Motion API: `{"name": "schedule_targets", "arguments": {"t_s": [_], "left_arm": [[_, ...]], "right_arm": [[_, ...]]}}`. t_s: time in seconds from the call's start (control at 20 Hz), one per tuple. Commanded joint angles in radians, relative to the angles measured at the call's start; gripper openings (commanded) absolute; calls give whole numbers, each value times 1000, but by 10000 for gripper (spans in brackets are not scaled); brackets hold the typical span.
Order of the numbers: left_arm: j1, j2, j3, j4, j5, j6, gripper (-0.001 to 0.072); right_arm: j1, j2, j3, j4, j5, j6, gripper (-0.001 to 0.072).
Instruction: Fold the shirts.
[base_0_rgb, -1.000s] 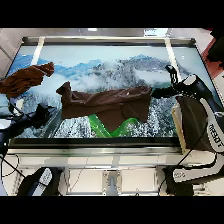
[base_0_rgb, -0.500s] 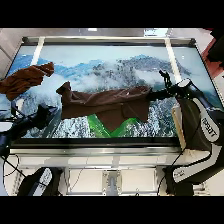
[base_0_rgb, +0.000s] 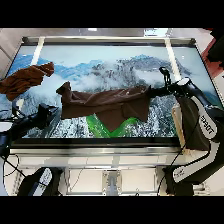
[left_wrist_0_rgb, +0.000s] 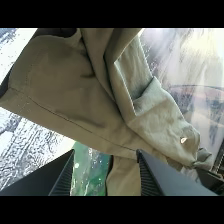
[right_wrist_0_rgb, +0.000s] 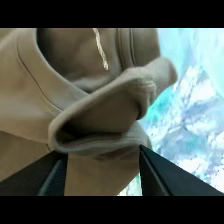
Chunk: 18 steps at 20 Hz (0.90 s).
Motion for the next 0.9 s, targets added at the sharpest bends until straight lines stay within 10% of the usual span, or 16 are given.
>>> {"name": "schedule_targets", "arguments": {"t_s": [0.0, 0.35, 0.45, 0.6, 0.85], "left_arm": [[0, 1, 0, 0, -1, 16, 462], [0, 1, 0, 0, 0, 19, 462], [0, 1, -1, 0, -1, 19, 462], [-1, 1, -1, 10, -2, 19, 462], [-1, 0, -31, 37, 124, -80, 462]], "right_arm": [[1, -8, 24, 16, 21, 5, 526], [10, -85, 30, 78, 28, 3, 525], [33, -109, 30, 77, 19, 4, 405], [56, -114, 30, 89, -4, 5, 31], [56, -53, 30, 102, 31, 31, 31]]}}
